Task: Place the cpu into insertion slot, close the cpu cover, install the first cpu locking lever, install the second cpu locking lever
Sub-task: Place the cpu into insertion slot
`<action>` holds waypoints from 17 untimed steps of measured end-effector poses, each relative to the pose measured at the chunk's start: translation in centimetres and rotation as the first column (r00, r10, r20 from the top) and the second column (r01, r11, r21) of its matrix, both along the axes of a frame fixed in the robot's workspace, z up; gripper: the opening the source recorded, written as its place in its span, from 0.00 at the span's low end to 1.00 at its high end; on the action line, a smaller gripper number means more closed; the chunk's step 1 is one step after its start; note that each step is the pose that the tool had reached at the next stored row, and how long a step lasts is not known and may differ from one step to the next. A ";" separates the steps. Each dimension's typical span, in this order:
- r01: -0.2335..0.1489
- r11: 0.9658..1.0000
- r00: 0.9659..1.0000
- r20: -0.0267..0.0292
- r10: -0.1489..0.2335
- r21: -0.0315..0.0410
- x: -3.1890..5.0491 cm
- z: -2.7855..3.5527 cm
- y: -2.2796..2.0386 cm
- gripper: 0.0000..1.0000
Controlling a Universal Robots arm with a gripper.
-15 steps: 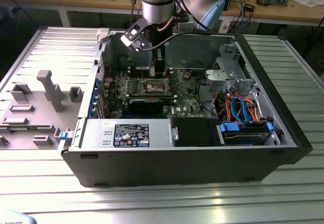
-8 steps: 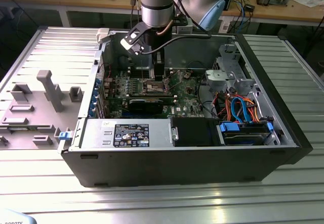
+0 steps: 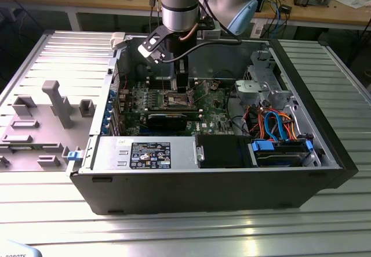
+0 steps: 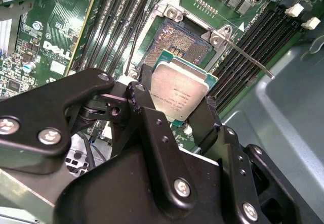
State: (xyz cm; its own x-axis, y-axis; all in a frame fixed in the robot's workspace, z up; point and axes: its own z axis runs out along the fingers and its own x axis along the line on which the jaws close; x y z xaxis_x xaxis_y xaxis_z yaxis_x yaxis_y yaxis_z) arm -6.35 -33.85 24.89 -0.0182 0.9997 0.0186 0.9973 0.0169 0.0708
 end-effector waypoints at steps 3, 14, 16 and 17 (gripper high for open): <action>0.000 1.000 1.000 0.000 0.000 0.000 0.00 -0.02 0.00 0.54; 0.011 1.000 1.000 0.000 -0.011 0.000 -0.10 -1.92 0.00 0.54; 0.011 1.000 1.000 0.000 -0.011 0.000 -0.10 -2.11 0.00 0.54; 0.011 1.000 1.000 0.000 -0.011 0.000 -0.10 -2.11 0.00 0.54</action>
